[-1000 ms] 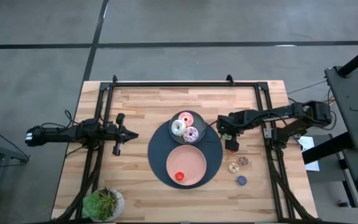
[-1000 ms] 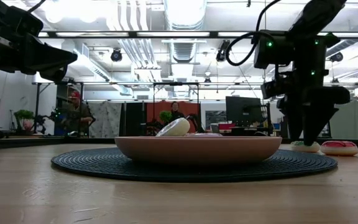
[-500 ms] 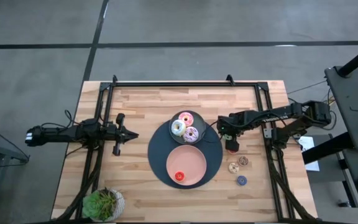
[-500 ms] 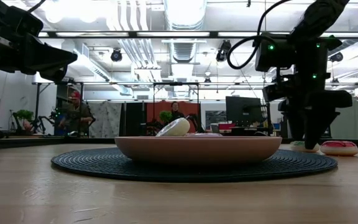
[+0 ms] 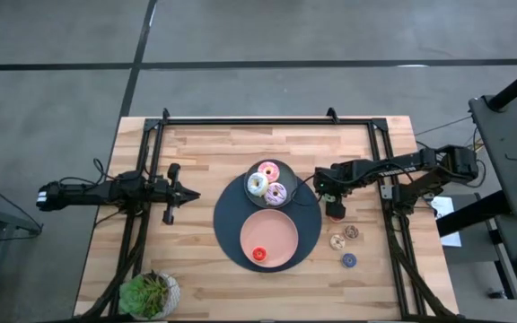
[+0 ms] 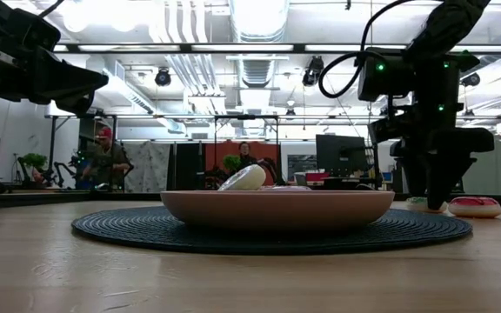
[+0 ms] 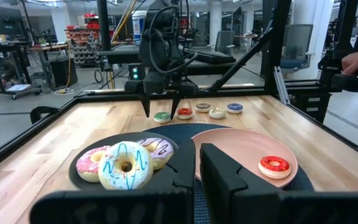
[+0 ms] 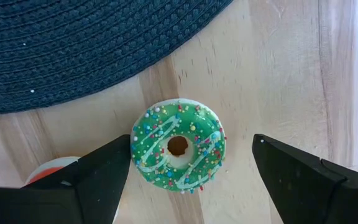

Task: Pick & Place donuts
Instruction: Put the small green doughnut into the pink plate

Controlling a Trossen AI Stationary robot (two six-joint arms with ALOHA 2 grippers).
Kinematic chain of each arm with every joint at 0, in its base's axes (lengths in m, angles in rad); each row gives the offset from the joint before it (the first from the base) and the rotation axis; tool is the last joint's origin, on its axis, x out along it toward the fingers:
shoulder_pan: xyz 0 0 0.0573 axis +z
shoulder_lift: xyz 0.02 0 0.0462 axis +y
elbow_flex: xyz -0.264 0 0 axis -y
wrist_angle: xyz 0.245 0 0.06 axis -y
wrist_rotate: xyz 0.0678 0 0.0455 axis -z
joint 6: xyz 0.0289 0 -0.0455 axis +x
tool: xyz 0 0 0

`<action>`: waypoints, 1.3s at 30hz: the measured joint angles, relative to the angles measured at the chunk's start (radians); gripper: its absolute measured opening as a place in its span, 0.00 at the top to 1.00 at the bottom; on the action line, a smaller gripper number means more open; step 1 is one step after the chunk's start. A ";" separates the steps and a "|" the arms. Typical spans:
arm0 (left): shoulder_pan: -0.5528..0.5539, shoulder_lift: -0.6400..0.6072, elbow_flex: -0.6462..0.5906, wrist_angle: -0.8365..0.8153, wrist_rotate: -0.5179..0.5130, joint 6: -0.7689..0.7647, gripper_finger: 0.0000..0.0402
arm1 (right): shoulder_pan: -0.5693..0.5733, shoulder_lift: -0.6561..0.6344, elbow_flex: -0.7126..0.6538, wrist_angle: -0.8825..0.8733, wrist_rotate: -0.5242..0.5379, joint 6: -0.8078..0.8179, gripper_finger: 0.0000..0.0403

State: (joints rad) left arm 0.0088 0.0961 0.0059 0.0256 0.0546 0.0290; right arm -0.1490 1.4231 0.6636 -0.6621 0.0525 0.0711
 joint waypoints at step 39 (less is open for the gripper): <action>0.000 0.000 0.000 0.000 0.000 0.000 1.00 | 0.018 -0.001 -0.031 0.044 -0.045 -0.003 0.32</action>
State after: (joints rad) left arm 0.0090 0.0963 0.0063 0.0254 0.0544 0.0288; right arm -0.1310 1.4223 0.6327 -0.6178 0.0070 0.0682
